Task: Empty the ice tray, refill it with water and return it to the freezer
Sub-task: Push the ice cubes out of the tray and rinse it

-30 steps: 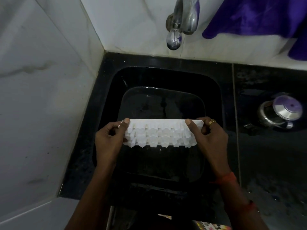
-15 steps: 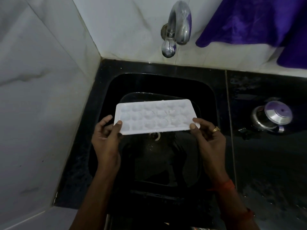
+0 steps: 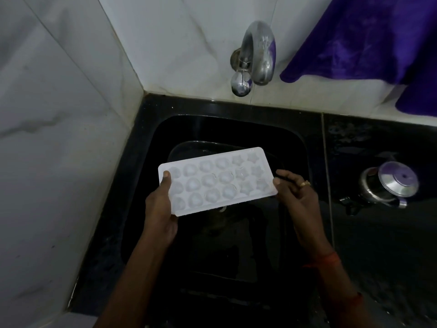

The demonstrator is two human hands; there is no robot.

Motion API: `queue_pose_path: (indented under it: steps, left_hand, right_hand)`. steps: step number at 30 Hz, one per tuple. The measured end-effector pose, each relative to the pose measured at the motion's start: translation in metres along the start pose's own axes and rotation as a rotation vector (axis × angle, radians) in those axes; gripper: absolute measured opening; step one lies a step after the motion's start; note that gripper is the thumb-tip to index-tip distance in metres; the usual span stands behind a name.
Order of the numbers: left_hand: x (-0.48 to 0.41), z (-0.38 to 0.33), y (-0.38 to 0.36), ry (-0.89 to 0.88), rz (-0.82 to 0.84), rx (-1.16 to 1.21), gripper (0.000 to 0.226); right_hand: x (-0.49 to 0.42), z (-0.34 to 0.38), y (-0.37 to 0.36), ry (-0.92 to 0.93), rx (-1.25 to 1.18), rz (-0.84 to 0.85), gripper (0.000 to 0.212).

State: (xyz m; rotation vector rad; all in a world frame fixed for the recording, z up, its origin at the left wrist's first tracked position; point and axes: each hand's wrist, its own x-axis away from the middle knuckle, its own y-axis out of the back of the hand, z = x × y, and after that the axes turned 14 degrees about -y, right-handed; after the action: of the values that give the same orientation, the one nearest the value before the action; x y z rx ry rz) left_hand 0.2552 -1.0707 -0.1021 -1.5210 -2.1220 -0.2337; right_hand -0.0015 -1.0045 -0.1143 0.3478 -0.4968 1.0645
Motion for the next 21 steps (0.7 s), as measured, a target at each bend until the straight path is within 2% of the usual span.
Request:
queue_pose_path:
  steps: [3,10,13,16,21]
  left_hand:
    - [-0.006,-0.003,-0.004,-0.036,-0.020,-0.025,0.040]
    - [-0.011,-0.004,-0.010,-0.090,-0.032,-0.035,0.035]
    - [-0.012,-0.001,-0.010,-0.096,-0.039,-0.039,0.033]
    - [-0.013,0.001,-0.009,-0.106,-0.033,-0.043,0.034]
    - [-0.012,0.001,-0.007,-0.110,-0.041,-0.022,0.035]
  right_hand:
    - [-0.026,0.024,-0.003,0.054,0.072,-0.011,0.018]
    - [-0.082,0.115,-0.038,0.096,0.224,0.099,0.020]
    - [-0.094,0.148,-0.065,0.021,0.205,0.186,0.027]
    - [-0.099,0.172,-0.089,-0.069,0.092,0.213,0.017]
    - [-0.104,0.180,-0.103,-0.142,0.057,0.267,0.017]
